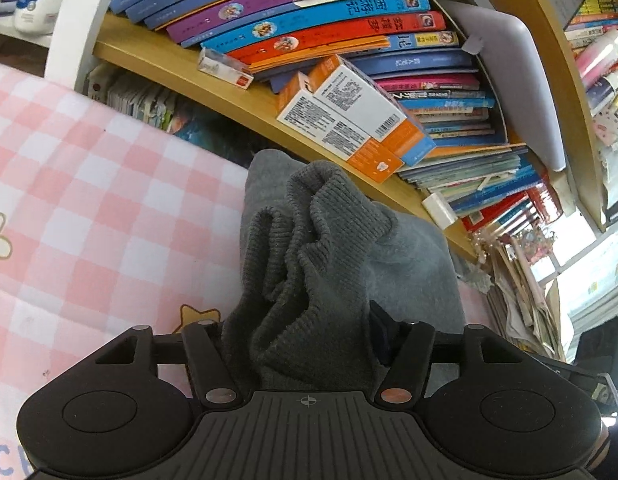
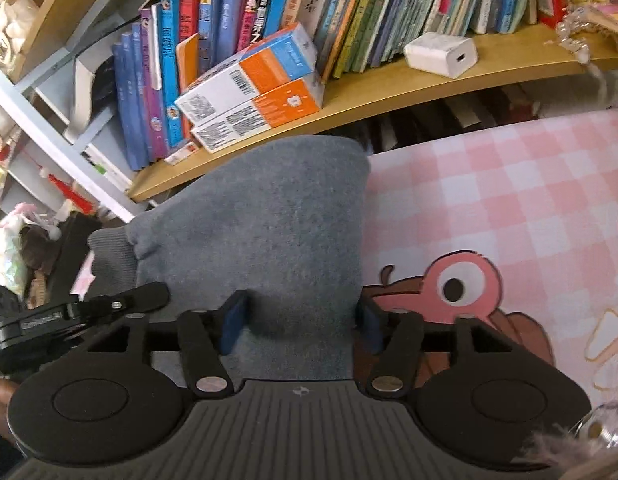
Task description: Fold clothes
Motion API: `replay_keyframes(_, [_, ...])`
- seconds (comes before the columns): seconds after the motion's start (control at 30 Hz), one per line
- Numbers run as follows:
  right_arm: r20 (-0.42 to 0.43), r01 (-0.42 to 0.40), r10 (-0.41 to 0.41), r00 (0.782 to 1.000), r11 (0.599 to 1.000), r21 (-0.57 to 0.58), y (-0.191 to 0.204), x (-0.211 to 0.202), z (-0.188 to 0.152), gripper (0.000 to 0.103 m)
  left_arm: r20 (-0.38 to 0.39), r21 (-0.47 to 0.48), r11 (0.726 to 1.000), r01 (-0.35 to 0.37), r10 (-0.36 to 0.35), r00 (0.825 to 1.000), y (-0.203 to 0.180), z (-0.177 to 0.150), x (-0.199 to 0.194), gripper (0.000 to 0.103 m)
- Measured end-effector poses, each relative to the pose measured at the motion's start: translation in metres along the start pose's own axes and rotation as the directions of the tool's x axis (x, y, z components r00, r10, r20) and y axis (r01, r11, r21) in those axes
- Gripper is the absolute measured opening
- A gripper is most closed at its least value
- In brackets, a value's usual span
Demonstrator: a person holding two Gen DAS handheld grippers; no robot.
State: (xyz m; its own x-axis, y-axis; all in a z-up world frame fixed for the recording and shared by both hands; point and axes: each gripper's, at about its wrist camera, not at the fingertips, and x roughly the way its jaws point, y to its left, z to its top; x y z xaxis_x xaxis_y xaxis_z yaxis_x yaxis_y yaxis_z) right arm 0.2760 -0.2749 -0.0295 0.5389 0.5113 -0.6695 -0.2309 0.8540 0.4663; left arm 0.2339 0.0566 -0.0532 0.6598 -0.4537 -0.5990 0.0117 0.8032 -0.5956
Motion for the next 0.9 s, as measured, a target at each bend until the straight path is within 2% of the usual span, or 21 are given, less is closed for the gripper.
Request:
replay_keyframes(0.07, [0.009,0.023,-0.023,1.000,1.000,-0.012,0.001,-0.004,-0.001,0.070,0.028,0.000,1.000,-0.019,0.019,0.999,-0.001,-0.001,-0.007,0.070])
replay_keyframes(0.13, [0.019,0.048,-0.048,0.999,0.999,-0.019,0.003,-0.011,-0.004,0.077,0.054,0.009,0.999,-0.035,0.034,0.998,-0.003,-0.002,-0.017,0.071])
replay_keyframes(0.4, [0.039,0.112,-0.110,0.993,0.993,-0.032,0.010,-0.043,-0.033,0.080,0.076,0.047,0.995,-0.088,0.084,0.994,-0.008,-0.020,-0.055,0.074])
replay_keyframes(0.67, [0.053,0.161,-0.158,0.986,0.986,-0.047,0.030,-0.075,-0.073,0.084,0.070,0.081,0.989,-0.124,0.118,0.990,-0.025,-0.058,-0.086,0.077])
replay_keyframes(0.73, [0.064,0.184,-0.180,0.982,0.981,-0.063,0.036,-0.081,-0.083,0.085,0.073,0.101,0.984,-0.148,0.141,0.987,-0.031,-0.070,-0.091,0.081])
replay_keyframes(0.9, [0.107,0.243,-0.232,0.967,0.964,-0.104,0.050,-0.097,-0.109,0.088,0.096,0.146,0.964,-0.222,0.209,0.973,-0.047,-0.098,-0.103,0.082])
